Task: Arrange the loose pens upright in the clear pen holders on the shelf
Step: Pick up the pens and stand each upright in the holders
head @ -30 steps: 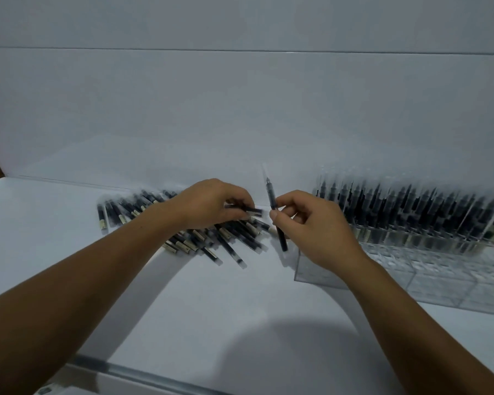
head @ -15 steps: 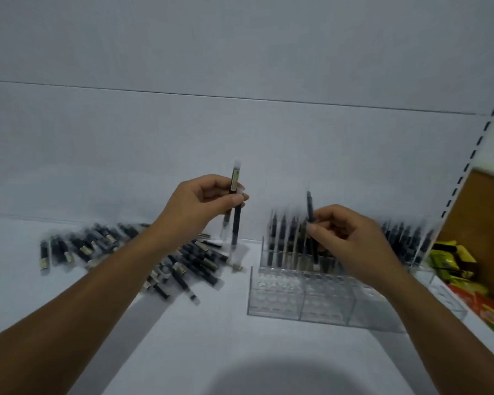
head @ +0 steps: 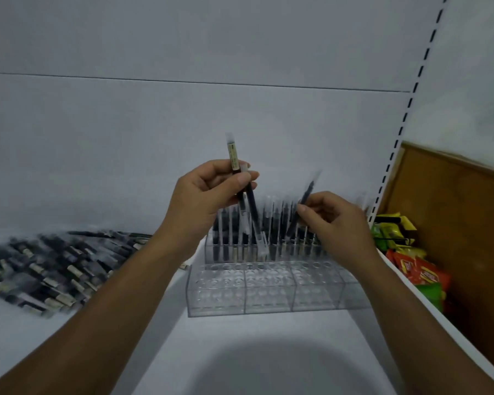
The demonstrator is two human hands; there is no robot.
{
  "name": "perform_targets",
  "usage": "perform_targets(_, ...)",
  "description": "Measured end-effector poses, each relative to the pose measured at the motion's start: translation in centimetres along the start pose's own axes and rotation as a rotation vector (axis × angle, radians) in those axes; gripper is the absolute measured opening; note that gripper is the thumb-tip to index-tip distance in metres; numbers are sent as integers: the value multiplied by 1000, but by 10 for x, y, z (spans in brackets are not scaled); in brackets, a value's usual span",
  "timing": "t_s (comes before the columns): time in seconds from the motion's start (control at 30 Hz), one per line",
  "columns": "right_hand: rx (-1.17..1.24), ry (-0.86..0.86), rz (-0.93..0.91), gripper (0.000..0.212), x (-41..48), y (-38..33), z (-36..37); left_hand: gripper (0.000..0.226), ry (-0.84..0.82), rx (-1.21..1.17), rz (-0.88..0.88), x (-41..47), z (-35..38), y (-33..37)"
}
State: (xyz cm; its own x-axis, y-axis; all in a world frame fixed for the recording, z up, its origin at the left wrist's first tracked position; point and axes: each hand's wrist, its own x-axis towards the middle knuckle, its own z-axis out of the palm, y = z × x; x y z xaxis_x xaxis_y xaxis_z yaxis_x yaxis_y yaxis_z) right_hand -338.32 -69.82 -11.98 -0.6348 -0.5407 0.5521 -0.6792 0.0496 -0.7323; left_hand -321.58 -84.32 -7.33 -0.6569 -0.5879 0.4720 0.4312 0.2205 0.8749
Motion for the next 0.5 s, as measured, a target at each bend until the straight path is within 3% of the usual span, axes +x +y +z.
perform_targets(0.4,-69,-37,24,2,7,5,6,15,-42,-83,15,17,30,4)
perform_targets(0.5,-194,-134,49,9,6,6,8,15,-50,-63,16,22,29,7)
